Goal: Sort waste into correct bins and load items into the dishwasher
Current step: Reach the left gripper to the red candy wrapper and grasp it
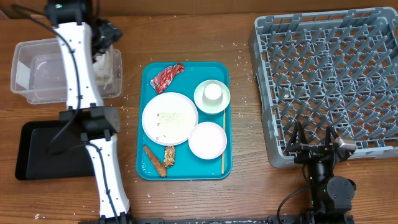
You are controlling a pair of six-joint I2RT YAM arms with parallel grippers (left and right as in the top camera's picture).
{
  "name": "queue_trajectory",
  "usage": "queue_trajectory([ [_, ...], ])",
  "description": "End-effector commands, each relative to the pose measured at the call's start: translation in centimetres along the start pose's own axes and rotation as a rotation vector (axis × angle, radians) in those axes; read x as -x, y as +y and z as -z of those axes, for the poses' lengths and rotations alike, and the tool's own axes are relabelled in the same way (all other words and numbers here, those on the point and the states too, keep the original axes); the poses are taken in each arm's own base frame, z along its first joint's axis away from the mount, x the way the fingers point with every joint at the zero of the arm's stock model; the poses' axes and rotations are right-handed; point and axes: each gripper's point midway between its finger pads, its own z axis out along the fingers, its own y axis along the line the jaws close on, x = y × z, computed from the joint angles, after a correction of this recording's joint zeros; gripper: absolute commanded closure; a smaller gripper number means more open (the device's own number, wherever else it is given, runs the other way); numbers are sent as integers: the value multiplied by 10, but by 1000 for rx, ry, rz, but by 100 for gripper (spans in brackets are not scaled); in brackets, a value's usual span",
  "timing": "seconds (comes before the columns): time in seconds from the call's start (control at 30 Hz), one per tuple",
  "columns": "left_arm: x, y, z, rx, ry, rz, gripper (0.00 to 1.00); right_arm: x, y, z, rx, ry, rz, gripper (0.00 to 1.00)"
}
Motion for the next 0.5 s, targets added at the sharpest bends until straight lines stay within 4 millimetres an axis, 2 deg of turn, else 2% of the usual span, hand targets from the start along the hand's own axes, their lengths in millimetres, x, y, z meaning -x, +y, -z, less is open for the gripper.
queue_trajectory([
  [0.0,-36,-48,24,-103,6,-189,11,-1,-1,0,-4,-7,2,0],
  [0.13,-62,-72,25,-58,-34,-282,12,-1,-1,0,-4,-7,2,0],
  [0.23,-83,-89,27,6,-99,-415,13,-1,-1,0,-4,-7,2,0],
  [0.33,-115,-109,22,8,-79,-599,9,-1,-1,0,-4,-7,2,0],
  [0.4,-125,-112,14,35,-67,-661,0,-1,-1,0,-4,-7,2,0],
  [0.47,-130,-107,0,81,-46,-678,0,-1,-1,0,-4,-7,2,0],
])
